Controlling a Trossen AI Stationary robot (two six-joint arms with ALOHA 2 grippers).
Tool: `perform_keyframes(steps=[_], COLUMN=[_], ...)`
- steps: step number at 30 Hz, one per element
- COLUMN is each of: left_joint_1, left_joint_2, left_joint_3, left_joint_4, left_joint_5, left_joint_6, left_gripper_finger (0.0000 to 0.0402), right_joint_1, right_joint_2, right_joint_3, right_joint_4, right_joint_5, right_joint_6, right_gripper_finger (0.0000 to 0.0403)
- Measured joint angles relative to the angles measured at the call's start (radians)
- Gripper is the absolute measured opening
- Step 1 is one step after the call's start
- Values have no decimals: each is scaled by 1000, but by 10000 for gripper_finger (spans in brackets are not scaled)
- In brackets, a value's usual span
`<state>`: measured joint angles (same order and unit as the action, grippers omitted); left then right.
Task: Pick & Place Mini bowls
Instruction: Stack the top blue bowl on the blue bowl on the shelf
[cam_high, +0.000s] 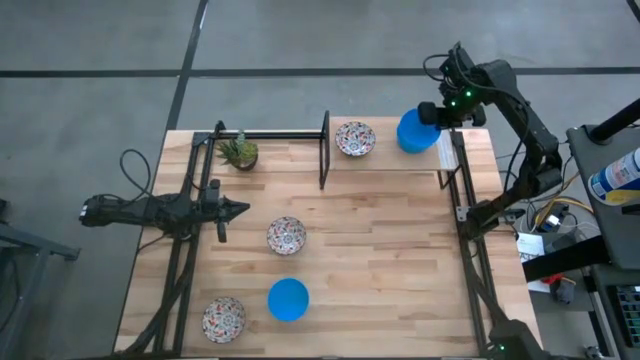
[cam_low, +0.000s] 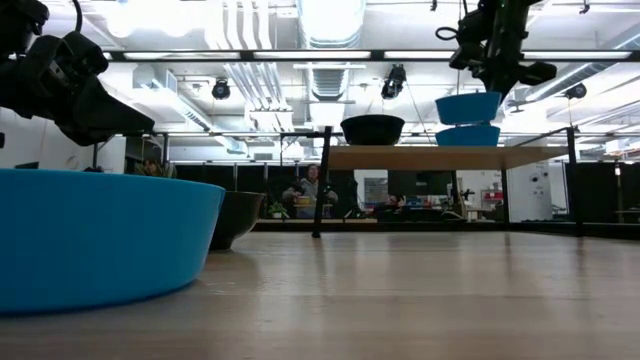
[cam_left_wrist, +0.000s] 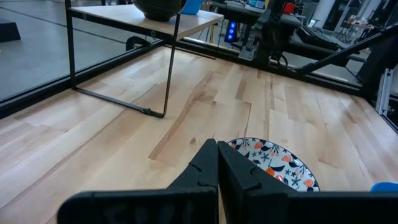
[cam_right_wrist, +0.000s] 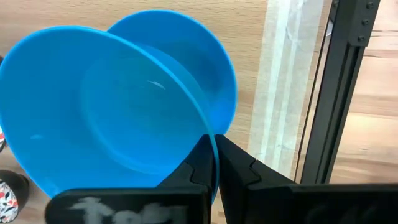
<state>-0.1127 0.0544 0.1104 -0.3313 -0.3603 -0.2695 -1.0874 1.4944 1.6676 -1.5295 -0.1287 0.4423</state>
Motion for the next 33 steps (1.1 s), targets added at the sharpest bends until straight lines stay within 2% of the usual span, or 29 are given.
perform_keyframes(steps=[33], left_joint_1=[0], left_joint_2=[0], left_joint_3=[0], left_joint_4=[0], left_joint_5=[0], left_joint_6=[0], left_gripper_finger=[0], right_joint_1=[-1], right_joint_2=[0], right_joint_3=[-35], right_joint_4=[37], right_joint_5=[25], right_joint_6=[25], right_gripper_finger=[8])
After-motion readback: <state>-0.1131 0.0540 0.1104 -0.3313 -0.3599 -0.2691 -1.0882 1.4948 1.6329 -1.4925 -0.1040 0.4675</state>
